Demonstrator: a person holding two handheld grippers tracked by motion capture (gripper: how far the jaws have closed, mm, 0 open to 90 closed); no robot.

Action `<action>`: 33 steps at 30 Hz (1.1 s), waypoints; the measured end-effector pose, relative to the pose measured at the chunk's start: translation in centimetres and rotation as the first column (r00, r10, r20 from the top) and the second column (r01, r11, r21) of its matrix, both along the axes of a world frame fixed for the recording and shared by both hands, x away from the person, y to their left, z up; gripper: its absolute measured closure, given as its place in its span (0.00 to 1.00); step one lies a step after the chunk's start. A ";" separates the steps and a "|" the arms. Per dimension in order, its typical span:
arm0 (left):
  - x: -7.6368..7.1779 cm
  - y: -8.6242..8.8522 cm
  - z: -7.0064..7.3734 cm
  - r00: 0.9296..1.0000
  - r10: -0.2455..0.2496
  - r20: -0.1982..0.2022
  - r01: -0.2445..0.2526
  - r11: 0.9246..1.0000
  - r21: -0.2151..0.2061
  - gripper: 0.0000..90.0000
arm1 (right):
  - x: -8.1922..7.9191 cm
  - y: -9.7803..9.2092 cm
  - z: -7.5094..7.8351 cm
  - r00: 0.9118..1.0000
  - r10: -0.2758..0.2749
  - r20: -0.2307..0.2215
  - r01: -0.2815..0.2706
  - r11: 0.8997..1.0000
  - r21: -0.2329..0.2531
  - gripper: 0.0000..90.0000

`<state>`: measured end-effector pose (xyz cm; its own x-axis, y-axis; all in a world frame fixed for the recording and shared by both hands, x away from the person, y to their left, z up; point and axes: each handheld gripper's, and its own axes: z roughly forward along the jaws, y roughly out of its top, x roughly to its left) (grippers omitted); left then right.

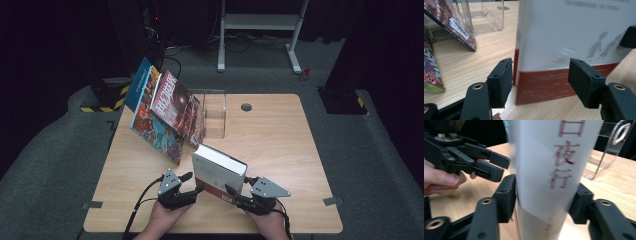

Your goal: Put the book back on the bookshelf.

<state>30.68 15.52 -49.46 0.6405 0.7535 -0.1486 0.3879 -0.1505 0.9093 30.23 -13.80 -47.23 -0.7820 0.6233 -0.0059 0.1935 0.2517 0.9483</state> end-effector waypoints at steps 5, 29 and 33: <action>0.0 0.2 0.0 1.000 0.009 -0.001 -0.009 1.000 -0.002 0.41 | 0.0 0.1 0.0 1.000 0.012 -0.004 -0.012 1.000 0.006 0.58; 1.3 0.6 -1.7 0.994 0.089 -0.065 -0.078 0.985 0.157 0.38 | 0.3 -1.0 0.0 0.984 -0.180 0.008 0.180 0.984 0.001 0.58; 1.5 0.6 -2.0 0.992 0.100 -0.074 -0.085 0.980 0.182 0.37 | 0.3 -1.1 0.0 0.980 -0.198 0.006 0.198 0.980 0.004 0.58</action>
<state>32.22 16.14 -51.49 0.5578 0.8281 -0.0563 0.4803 -0.2667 0.8356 30.52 -14.95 -47.25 -0.6430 0.7658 -0.0077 0.2335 0.2056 0.9504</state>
